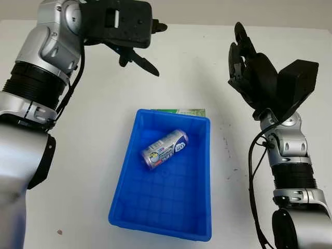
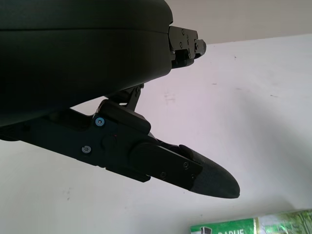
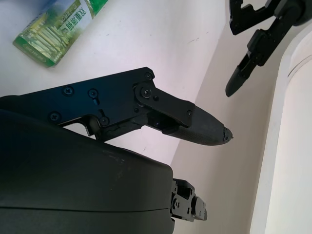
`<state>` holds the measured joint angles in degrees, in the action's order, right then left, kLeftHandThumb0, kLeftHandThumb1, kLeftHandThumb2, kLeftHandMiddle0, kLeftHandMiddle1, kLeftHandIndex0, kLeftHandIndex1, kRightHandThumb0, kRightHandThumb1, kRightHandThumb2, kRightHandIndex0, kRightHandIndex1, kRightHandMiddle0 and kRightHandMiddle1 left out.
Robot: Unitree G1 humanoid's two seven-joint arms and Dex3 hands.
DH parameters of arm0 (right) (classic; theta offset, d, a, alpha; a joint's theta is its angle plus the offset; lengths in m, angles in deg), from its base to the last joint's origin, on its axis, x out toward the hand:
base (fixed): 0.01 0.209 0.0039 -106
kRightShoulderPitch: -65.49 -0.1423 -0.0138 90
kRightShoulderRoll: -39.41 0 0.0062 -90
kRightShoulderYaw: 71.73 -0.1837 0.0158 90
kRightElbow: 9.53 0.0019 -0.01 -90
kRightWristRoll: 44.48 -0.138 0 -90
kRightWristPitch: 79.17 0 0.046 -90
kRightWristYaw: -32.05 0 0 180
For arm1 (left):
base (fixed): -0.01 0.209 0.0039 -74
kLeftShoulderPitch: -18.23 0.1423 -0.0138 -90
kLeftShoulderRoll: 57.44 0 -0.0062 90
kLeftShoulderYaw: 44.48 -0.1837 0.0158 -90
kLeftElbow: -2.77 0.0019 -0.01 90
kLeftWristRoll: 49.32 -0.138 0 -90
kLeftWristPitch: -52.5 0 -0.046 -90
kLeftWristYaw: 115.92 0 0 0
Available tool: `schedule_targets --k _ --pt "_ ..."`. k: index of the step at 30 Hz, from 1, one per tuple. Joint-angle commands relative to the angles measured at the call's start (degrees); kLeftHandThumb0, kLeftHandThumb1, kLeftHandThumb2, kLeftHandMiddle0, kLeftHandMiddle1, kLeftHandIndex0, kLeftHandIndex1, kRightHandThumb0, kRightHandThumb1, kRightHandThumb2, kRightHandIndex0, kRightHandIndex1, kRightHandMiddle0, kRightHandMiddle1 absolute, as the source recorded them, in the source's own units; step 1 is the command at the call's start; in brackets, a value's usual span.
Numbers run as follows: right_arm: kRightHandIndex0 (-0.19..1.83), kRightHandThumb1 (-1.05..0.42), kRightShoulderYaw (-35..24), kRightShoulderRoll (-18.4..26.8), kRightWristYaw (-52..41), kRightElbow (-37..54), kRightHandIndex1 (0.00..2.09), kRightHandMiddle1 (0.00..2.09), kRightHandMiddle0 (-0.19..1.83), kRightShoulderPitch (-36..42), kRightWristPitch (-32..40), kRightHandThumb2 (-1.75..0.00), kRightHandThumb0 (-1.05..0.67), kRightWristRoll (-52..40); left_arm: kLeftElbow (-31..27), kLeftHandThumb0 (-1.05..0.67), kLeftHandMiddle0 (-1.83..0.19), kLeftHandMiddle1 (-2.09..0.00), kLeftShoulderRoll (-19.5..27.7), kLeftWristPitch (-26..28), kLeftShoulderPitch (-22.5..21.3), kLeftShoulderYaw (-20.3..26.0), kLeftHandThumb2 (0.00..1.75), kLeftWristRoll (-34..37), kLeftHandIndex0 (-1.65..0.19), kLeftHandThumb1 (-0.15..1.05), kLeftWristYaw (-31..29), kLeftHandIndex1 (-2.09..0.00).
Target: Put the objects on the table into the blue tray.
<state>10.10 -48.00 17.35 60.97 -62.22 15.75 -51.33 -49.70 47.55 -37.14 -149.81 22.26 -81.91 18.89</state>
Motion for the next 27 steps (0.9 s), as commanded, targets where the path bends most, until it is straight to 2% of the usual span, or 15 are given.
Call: schedule_targets --k 1,3,5,6,7,8,9,10,12,13,15,19,27 --pt "-0.19 -1.05 -0.1 -0.1 0.3 1.7 0.00 0.00 -0.19 1.2 -0.1 -0.81 -0.60 0.1 -0.4 -0.87 -0.61 -2.09 -1.2 -1.4 -2.1 0.1 0.04 0.4 0.04 0.96 0.8 -0.10" --pt "-0.19 -1.05 -0.2 -0.2 0.4 1.9 0.00 0.00 -0.19 1.5 -0.4 -0.81 -0.60 -0.1 0.4 -0.83 -0.43 -2.09 -2.3 -1.4 -1.8 0.9 0.04 1.6 0.05 0.93 1.2 -0.10" --pt "-0.19 -1.05 -0.2 -0.3 0.5 2.1 0.00 0.00 -0.19 1.7 -0.4 -0.81 -0.60 -0.3 -0.4 -0.80 -0.15 -2.09 -3.2 0.1 -1.0 0.8 0.04 1.2 0.05 0.90 2.5 -0.11" --pt "-0.19 -1.05 -0.3 -0.4 0.5 2.3 0.00 0.00 -0.19 1.8 -0.2 -0.81 -0.60 -0.4 -1.3 -0.78 0.02 -1.97 -3.6 1.0 -0.4 0.6 0.04 0.7 0.05 0.88 3.3 -0.11" --pt "-0.19 -1.05 -0.2 -0.5 0.6 2.5 0.00 0.00 -0.19 1.8 0.0 -0.81 -0.61 -0.5 -1.9 -0.73 0.12 -1.34 -3.7 1.6 0.0 0.5 0.04 0.3 0.06 0.87 3.8 -0.11" --pt "-0.19 -1.05 -0.1 -0.3 0.6 2.8 0.00 0.00 -0.19 1.9 0.4 -0.81 -0.61 -0.4 -2.6 -0.72 0.16 -1.12 -3.9 1.5 0.8 0.3 0.05 0.0 0.06 0.86 4.8 -0.11" --pt "-0.19 -1.05 0.0 -0.2 0.6 3.1 0.00 0.00 -0.19 2.0 1.0 -0.82 -0.60 -0.3 -3.0 -0.70 0.15 -0.98 -3.8 0.5 1.5 0.1 0.05 -0.4 0.06 0.86 5.9 -0.11" --pt "-0.19 -1.05 0.1 -0.2 0.7 3.4 0.00 0.00 -0.19 2.2 1.2 -0.83 -0.60 -0.1 -3.4 -0.69 0.17 -1.02 -3.8 -0.1 2.2 -0.2 0.05 -0.8 0.06 0.87 6.8 -0.11" --pt "-0.19 -1.05 0.1 -0.2 0.8 3.9 0.00 0.00 -0.19 2.5 1.4 -0.83 -0.59 -0.2 -4.0 -0.68 0.19 -0.85 -3.8 -0.8 3.2 -0.5 0.06 -1.2 0.08 0.88 7.6 -0.10" --pt "-0.19 -1.05 0.0 -0.4 1.0 4.1 0.00 0.00 -0.19 2.6 1.5 -0.83 -0.59 -0.3 -4.0 -0.68 0.17 -0.51 -3.8 -1.5 3.5 -0.7 0.06 -1.5 0.08 0.88 7.9 -0.10" --pt "-0.19 -1.05 -0.1 -0.5 1.3 4.5 0.00 0.00 -0.19 2.8 1.8 -0.83 -0.58 -0.5 -3.8 -0.71 0.13 -0.24 -3.7 -3.1 3.9 -1.7 0.06 -3.0 0.08 0.89 9.0 -0.10" --pt "-0.19 -1.05 -0.2 -0.6 1.6 4.8 0.00 0.00 -0.19 2.9 2.1 -0.83 -0.59 -0.8 -2.7 -0.76 0.07 -0.13 -4.5 -4.8 4.6 -2.5 0.06 -4.0 0.06 0.90 10.3 -0.11" --pt "-0.19 -1.05 0.1 -0.4 1.5 5.4 0.00 0.00 -0.19 3.2 2.6 -0.82 -0.60 -0.9 0.7 -0.77 -0.01 -0.15 -5.0 -12.5 7.4 -4.0 0.06 -5.5 0.00 0.91 15.6 -0.15"
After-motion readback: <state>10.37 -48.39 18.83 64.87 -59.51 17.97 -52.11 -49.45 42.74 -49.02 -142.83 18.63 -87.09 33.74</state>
